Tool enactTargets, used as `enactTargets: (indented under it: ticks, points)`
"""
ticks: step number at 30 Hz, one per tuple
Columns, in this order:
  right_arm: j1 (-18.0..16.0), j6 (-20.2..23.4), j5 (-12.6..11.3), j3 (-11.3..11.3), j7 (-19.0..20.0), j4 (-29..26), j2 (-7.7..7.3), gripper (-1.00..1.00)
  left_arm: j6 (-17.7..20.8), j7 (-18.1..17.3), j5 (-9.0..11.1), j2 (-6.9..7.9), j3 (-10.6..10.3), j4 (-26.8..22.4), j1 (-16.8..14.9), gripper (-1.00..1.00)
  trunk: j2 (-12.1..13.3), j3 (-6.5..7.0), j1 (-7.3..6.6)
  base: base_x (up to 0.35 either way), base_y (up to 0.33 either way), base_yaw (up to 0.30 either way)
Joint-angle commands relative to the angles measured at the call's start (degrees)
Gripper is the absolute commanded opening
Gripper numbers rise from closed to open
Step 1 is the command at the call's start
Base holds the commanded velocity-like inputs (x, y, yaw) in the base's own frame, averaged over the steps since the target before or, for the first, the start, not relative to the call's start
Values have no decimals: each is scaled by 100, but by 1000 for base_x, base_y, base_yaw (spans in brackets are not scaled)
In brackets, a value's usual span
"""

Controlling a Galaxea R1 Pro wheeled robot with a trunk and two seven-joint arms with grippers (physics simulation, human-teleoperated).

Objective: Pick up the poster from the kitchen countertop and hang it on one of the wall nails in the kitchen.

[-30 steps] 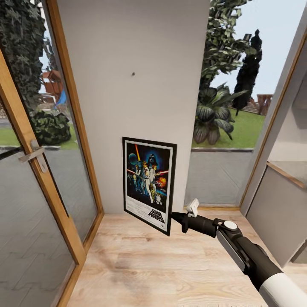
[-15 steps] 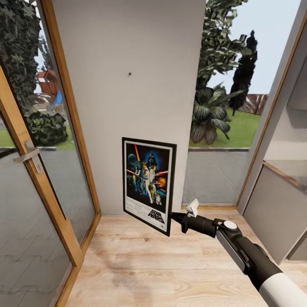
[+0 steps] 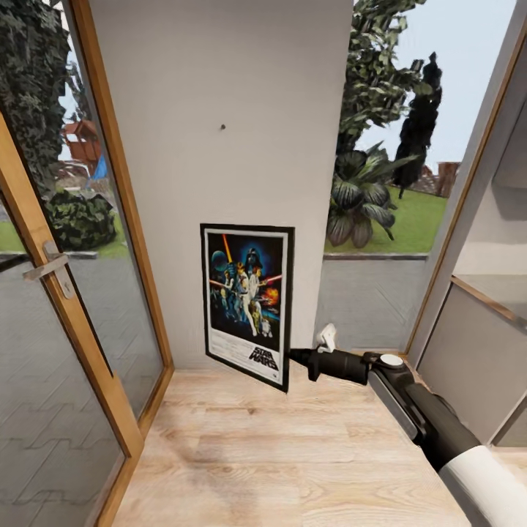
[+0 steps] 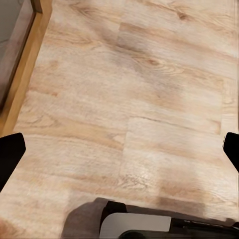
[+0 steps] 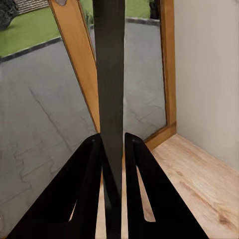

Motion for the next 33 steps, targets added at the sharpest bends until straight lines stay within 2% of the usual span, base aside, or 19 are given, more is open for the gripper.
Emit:
enactTargets:
  ticks: [1,8,11,15,19,21,22,25,28,30,33]
  points:
    - [-69,150,-56,11,0,-44,-4,-100,2,-26,24,0,-24,-2,0,100,-12,-13,4,0,0,0]
    - [-740,768,-68,12,68,-195,38,-100,1,-26,24,-1,-158,6,0,100,-12,-13,4,0,0,0]
    - [-1083,1067,-67,12,373,-206,145,-100,1,-26,24,-2,-194,7,0,100,-12,-13,4,0,0,0]
    - [-1477,1257,-66,11,800,-197,194,-100,1,-26,24,-7,-244,6,0,100,-12,-13,4,0,0,0]
    - [-1707,1332,-75,11,1013,-185,208,-100,1,-26,24,-9,-295,6,0,100,-12,-13,4,0,0,0]
    - [-1818,1493,-192,7,1119,-181,213,-100,1,-26,24,-9,-334,10,0,100,-12,-13,4,0,0,0]
    - [-1902,1639,-389,5,1180,-179,212,-100,1,-26,24,-6,-350,10,0,100,-12,-13,4,0,0,0]
    - [-2108,1826,-787,-1,1247,-164,196,-100,1,-26,24,-3,-370,11,0,100,-12,-13,4,0,0,0]
    - [-2244,1892,-953,-7,1271,-158,183,-100,1,-26,24,-2,-377,9,0,100,-12,-13,4,0,0,0]
    - [-2430,1962,-1243,-14,1295,-127,168,-100,1,-26,24,-3,-383,10,0,100,-12,-13,4,0,0,0]
    - [-2448,1969,-1396,-15,1298,-127,167,-100,1,-26,24,-2,-383,9,0,100,-12,-13,4,0,0,0]
